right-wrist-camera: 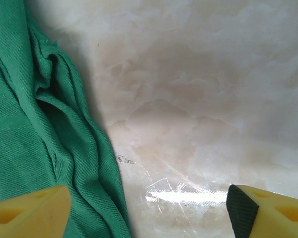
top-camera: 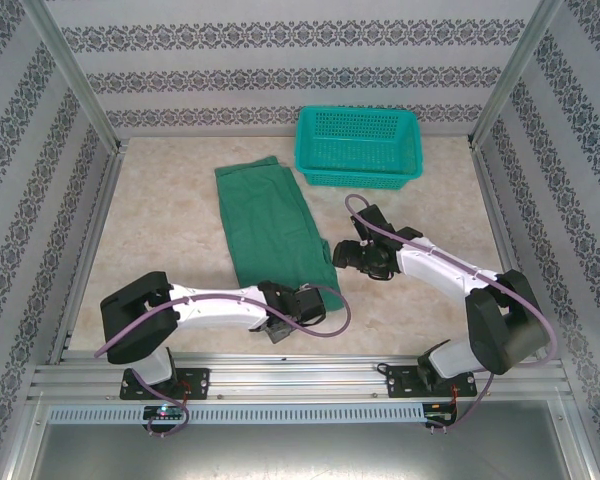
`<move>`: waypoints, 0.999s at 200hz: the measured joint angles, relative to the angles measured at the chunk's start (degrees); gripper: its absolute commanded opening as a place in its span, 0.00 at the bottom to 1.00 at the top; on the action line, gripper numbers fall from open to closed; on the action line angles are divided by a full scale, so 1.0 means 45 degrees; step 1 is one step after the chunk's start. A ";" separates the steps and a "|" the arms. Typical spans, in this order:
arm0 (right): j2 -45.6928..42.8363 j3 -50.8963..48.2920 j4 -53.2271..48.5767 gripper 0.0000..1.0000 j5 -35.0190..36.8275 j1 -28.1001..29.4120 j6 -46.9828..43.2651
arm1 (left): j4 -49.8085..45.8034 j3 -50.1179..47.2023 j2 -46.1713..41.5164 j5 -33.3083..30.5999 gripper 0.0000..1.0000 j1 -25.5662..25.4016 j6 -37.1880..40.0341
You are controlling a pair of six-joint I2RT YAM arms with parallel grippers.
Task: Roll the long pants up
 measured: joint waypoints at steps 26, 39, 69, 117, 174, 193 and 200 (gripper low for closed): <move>-0.0029 0.0000 -0.0024 0.83 0.0000 -0.0078 0.0039 | -0.0034 0.0063 -0.0262 0.0661 0.04 0.0097 0.0039; -0.0141 0.0000 -0.0102 0.83 0.0005 -0.0078 0.0039 | -0.0277 0.0374 -0.0544 0.1132 0.04 0.0175 0.0034; -0.0563 0.0000 -0.0223 0.83 0.0005 -0.0160 0.0034 | -0.1001 0.1928 -0.0840 0.2297 0.05 0.0622 0.0019; -0.0763 0.0000 -0.0413 0.83 0.0019 -0.0330 0.0029 | -0.1515 0.3206 -0.0573 0.4682 0.05 0.2759 -0.0015; -0.1778 0.0243 -0.0971 0.63 -0.0087 -0.0408 -0.0204 | -0.1753 0.3206 0.0738 0.6591 0.05 0.5377 -0.0039; -0.2055 0.0340 -0.0967 0.11 -0.0529 -0.0393 -0.0325 | -0.1763 0.3249 0.1205 0.6936 0.05 0.5790 0.0005; -0.2166 0.0340 -0.0976 0.00 -0.0743 -0.0369 -0.0330 | -0.1763 0.3303 0.1399 0.7019 0.05 0.5926 0.0039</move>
